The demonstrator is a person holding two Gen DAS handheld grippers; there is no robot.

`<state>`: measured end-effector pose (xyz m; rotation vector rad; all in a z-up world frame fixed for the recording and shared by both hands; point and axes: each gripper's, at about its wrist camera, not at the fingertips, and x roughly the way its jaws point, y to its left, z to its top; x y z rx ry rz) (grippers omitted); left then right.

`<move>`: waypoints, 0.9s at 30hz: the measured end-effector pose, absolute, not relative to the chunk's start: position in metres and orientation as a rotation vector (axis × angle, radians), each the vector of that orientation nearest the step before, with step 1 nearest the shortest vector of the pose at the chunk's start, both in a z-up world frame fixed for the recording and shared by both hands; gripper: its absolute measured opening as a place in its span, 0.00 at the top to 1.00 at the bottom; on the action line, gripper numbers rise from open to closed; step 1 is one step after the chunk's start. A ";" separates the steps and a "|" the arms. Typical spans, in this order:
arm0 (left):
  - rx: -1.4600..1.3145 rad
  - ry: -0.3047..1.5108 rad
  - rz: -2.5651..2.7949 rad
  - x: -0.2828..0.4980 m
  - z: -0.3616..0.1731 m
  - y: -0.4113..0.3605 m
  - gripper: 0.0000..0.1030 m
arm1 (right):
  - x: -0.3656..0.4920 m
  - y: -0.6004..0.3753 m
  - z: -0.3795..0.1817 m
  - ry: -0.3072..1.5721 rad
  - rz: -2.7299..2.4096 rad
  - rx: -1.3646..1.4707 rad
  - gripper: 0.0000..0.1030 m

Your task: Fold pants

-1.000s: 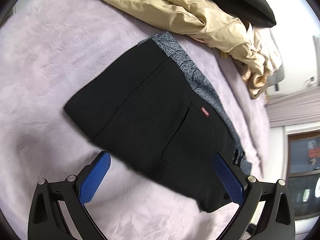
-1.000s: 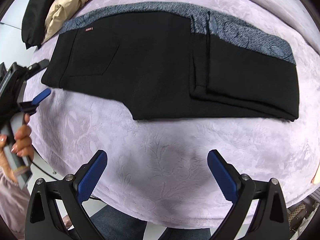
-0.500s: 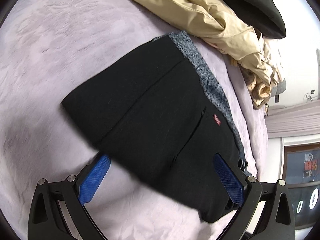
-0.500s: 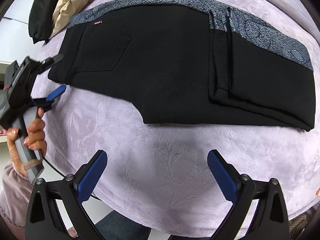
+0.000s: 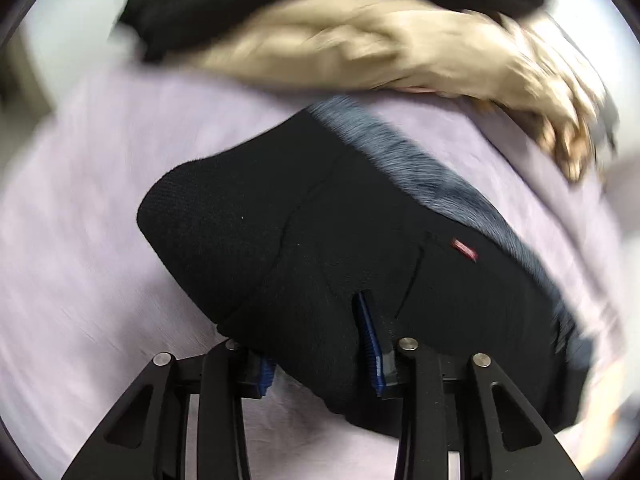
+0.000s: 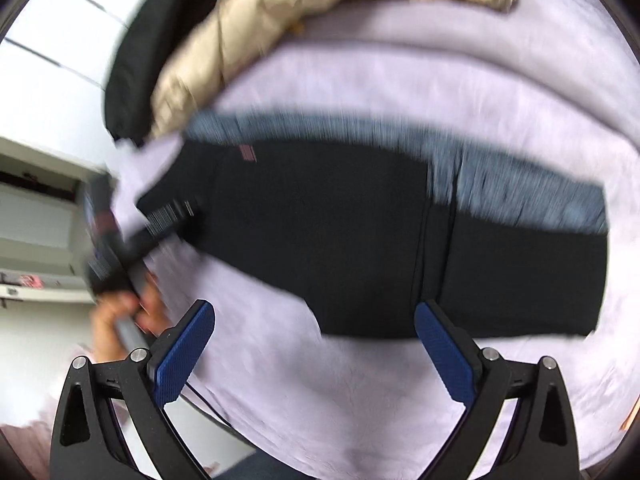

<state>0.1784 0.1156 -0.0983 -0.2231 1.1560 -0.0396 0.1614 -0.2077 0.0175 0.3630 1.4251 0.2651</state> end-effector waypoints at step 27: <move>0.349 0.971 -0.026 0.150 -0.098 0.036 0.64 | 0.335 0.008 -0.015 1.787 0.689 0.104 0.06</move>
